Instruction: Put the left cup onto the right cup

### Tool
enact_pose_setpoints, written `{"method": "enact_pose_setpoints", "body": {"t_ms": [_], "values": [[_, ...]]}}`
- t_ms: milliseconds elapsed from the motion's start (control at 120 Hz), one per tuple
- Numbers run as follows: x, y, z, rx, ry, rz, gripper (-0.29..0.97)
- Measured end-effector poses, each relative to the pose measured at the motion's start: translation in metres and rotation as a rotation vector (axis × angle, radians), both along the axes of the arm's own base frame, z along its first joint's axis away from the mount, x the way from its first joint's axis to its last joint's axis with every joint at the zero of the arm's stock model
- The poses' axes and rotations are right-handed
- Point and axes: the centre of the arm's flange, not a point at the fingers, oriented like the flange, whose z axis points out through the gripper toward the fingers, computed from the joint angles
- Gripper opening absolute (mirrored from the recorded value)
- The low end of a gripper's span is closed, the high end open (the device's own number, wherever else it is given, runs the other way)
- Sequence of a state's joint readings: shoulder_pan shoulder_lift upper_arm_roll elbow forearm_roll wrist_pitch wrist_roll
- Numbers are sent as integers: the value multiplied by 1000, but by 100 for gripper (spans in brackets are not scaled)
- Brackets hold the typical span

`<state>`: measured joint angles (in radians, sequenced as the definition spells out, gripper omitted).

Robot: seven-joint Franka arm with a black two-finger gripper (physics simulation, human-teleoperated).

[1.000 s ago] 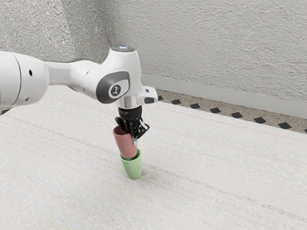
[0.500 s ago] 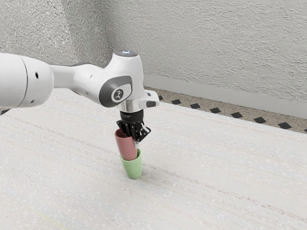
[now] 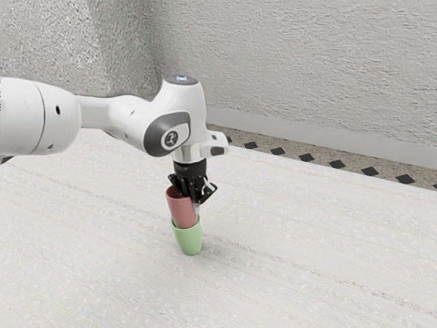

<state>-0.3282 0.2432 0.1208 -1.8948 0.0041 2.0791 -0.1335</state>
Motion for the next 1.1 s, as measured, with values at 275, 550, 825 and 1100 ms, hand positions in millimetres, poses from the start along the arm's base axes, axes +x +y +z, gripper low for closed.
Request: {"method": "enact_pose_setpoints", "body": {"t_ms": [275,550,825,1100], "values": [[0,0,-1,-6,1,25,43],[3,-1,10,-9,-13,39,60],[-7,2,46,-24,-35,45,65],[-41,-11,122,-50,-60,-21,66]]}}
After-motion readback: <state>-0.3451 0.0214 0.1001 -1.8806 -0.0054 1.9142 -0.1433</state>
